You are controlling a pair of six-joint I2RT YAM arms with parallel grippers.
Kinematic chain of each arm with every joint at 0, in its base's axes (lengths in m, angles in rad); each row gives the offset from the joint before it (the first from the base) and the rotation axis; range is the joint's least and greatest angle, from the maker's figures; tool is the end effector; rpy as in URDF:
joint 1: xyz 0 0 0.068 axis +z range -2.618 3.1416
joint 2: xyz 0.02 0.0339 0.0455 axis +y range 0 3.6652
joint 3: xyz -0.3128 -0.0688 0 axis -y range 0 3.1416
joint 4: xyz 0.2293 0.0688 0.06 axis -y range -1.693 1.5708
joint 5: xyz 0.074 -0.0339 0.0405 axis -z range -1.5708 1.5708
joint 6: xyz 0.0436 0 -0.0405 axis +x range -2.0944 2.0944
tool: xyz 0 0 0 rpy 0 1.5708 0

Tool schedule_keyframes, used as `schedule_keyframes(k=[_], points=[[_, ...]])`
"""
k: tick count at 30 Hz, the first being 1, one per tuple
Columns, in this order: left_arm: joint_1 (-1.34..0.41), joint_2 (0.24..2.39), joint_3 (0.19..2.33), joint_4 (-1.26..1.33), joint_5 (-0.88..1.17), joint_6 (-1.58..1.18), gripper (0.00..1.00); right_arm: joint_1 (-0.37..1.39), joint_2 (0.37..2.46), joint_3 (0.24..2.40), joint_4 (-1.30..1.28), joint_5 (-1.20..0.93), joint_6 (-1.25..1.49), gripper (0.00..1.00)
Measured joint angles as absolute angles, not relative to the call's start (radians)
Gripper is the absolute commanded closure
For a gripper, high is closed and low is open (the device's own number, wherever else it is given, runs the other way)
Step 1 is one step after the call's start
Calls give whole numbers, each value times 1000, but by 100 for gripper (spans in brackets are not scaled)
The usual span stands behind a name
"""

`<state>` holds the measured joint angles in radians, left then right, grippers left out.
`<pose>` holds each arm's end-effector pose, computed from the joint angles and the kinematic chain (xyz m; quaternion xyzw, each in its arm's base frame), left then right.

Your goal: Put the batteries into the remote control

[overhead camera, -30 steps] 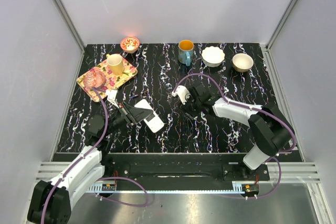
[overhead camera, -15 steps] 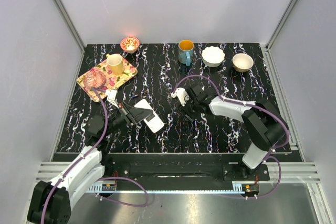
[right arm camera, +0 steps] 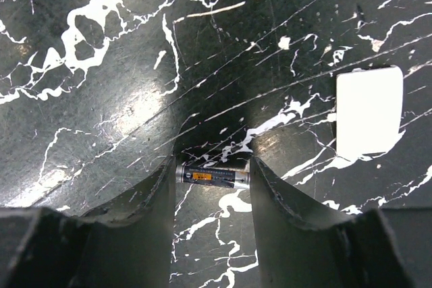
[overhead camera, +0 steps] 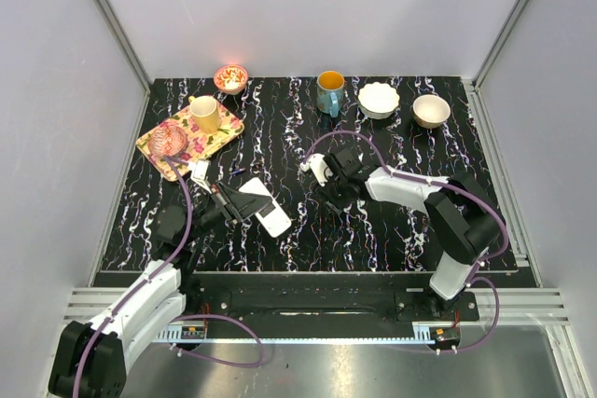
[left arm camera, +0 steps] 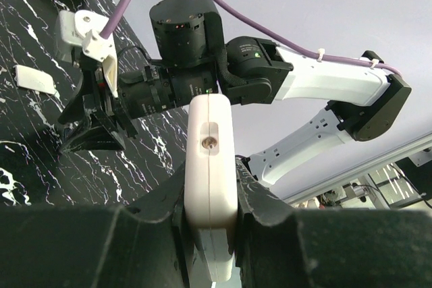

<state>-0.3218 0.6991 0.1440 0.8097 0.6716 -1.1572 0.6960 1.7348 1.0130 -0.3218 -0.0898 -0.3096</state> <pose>0.0974 -0.0611 0.2722 0.0040 0.6336 -0.6523 0.4160 0.2599 0.2222 0.2142 -0.4750 0.8395 0.0925 0.2471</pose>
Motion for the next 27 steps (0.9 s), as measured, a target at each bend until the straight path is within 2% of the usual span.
schedule_keyframes(k=[10, 23, 27], points=[[-322, 694, 139, 806, 672, -1157, 100, 696, 1736, 1040, -343, -48, -275, 43], [-322, 686, 137, 802, 672, -1156, 100, 696, 1766, 1066, -345, -6, -244, 39], [-322, 687, 137, 802, 672, -1156, 100, 696, 1709, 1076, -339, 38, -206, 36]])
